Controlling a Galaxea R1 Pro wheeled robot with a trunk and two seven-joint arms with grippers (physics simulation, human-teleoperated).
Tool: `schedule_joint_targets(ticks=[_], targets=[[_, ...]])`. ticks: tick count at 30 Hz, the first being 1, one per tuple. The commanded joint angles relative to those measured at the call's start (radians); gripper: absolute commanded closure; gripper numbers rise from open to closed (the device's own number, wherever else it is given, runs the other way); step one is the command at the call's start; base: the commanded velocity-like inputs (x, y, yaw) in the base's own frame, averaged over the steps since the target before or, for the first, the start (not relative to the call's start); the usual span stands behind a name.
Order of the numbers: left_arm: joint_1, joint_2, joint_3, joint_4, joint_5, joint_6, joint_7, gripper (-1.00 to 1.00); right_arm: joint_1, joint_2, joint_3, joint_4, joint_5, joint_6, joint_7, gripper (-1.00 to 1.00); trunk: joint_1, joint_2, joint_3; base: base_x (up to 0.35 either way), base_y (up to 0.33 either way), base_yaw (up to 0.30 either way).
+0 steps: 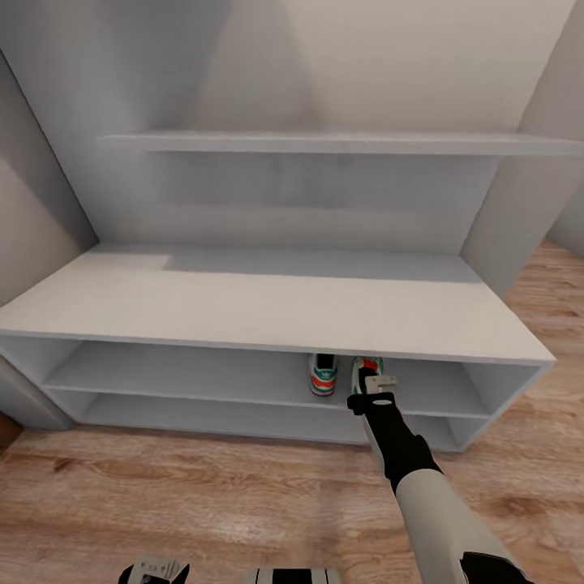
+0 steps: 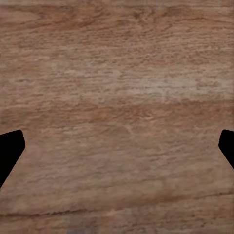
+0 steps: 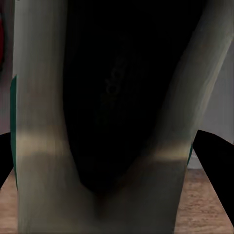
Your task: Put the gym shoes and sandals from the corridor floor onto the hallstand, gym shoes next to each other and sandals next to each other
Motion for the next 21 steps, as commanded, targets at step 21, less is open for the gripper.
schedule_joint_targets(ticks=[21], targets=[[-0.001,-0.002,0.01,0.023,-0.012,-0.008,-0.006,-1.0,0.0,0.001,-0.003,0.012,0.02,0.006,-0.002,1.0,0.001,0.0,-0.001,0.082,0.014,0.0]])
